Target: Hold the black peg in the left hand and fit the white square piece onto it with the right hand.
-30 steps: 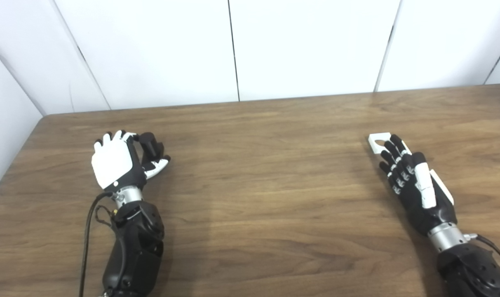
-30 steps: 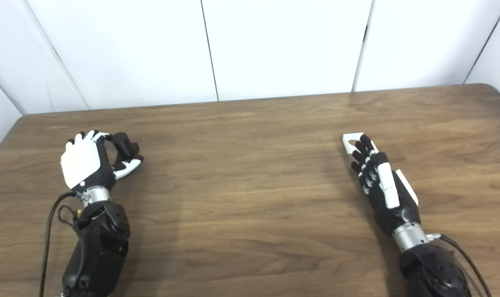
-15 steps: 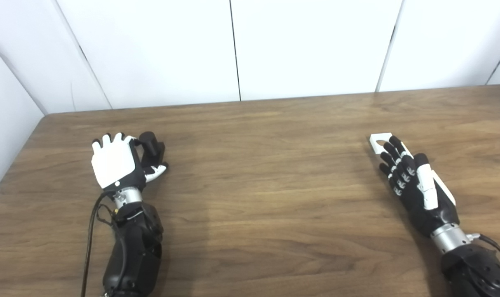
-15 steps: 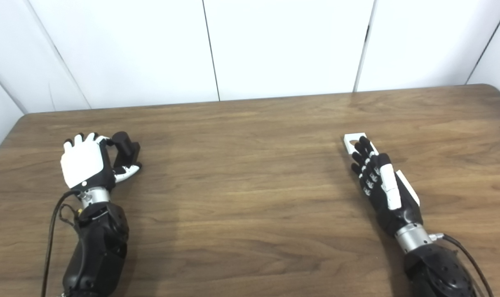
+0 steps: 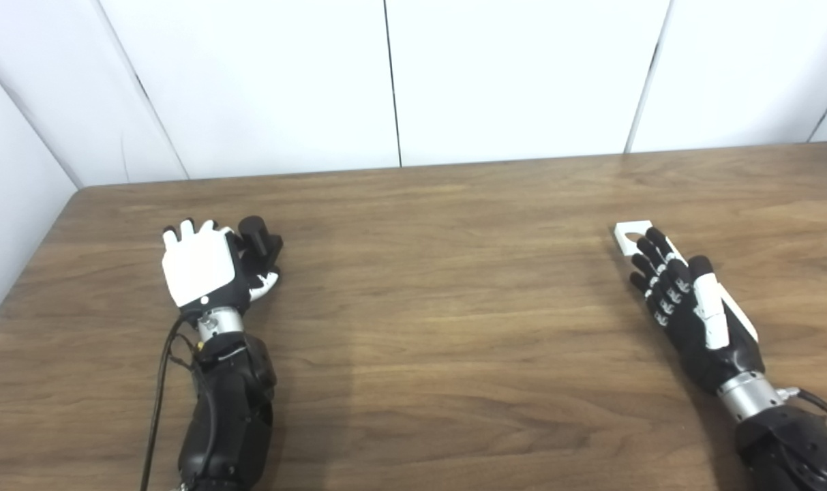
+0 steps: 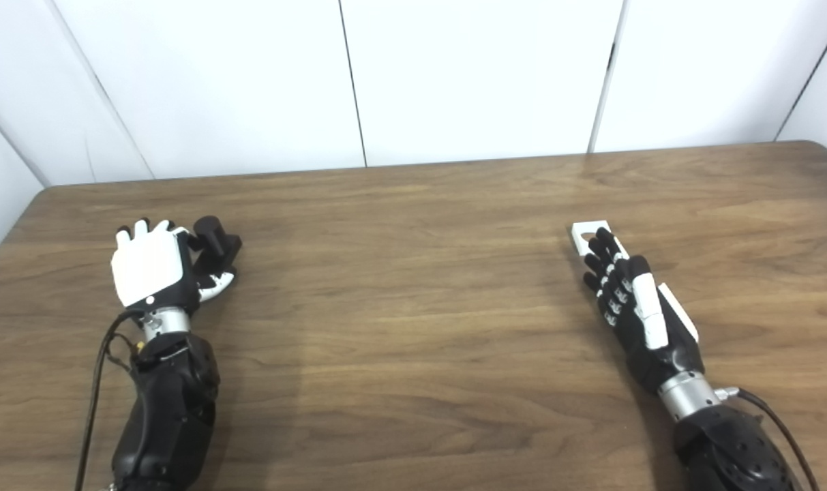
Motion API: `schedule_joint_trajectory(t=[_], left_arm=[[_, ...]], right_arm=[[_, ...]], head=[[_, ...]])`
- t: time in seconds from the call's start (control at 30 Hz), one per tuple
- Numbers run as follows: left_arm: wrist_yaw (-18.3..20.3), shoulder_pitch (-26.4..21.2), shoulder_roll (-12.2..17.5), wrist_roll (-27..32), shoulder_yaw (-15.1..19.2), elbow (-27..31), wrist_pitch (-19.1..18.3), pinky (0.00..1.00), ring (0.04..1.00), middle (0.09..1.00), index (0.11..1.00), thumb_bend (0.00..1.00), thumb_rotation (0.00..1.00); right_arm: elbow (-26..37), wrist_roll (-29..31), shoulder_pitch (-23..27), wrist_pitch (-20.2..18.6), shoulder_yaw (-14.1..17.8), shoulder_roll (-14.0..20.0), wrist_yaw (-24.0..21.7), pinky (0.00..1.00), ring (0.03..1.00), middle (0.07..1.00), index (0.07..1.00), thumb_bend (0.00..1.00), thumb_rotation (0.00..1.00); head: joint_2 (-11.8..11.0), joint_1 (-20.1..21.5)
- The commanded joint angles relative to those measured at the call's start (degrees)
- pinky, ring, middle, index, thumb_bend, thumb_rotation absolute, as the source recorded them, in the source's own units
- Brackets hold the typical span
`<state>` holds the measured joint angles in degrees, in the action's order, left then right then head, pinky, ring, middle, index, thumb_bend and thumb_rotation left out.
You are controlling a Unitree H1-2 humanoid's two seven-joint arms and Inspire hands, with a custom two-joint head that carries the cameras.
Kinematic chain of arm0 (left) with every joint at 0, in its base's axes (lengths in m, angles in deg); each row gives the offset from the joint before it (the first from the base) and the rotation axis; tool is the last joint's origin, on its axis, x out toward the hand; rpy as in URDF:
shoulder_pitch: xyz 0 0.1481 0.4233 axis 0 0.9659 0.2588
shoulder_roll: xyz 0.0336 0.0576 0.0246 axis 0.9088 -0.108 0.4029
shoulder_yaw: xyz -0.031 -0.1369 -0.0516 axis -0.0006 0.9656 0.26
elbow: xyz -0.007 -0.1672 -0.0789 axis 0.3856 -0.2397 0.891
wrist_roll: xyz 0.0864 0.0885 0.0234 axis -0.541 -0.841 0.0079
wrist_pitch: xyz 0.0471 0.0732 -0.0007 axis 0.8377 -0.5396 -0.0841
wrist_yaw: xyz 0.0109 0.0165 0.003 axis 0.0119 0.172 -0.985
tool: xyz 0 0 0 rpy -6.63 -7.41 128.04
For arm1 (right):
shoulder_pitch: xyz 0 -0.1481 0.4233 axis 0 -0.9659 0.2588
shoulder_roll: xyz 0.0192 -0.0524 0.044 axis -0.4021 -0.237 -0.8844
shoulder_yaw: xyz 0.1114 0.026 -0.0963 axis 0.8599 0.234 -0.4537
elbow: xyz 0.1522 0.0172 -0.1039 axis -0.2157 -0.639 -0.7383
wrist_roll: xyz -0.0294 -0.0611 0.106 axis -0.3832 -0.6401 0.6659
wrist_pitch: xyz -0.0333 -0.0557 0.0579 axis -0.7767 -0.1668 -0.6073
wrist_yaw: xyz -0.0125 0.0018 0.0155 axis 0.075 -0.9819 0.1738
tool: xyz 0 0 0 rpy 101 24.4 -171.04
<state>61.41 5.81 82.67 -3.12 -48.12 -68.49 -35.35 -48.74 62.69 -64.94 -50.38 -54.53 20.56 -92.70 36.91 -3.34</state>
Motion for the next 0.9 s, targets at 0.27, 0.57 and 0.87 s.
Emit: schedule_joint_trajectory(t=[0.27, 0.57, 0.87], left_arm=[[-4.28, -0.48, 2.46, 5.22, -1.72, 1.73, -0.4, 0.99, 0.953, 0.848, 0.504, 0.57, 0.09], [-6.88, 0.65, 2.81, 12.87, -2.18, 3.64, 1.55, 0.98, 0.958, 0.841, 0.486, 0.52, 0.06], [-5.7, 1.3, 2.43, 17.59, -3.59, 6.48, 0.64, 0.97, 0.945, 0.837, 0.488, 0.52, 0.06]], right_arm=[[-0.84, 0.27, -0.65, 1.06, 0.19, 0.33, -0.51, 1.0, 1.0, 1.0, 1.0, 0.68, 0.97], [-1.08, 1.0, -0.33, 0.87, 0.27, -0.28, -0.53, 1.0, 1.0, 1.0, 1.0, 0.66, 0.97], [-1.17, 0.46, -0.09, 1.08, 0.15, -0.33, -0.23, 1.0, 1.0, 1.0, 1.0, 0.65, 0.97]], head=[[0.2, -0.12], [0.22, 0.33], [0.24, 0.59]])
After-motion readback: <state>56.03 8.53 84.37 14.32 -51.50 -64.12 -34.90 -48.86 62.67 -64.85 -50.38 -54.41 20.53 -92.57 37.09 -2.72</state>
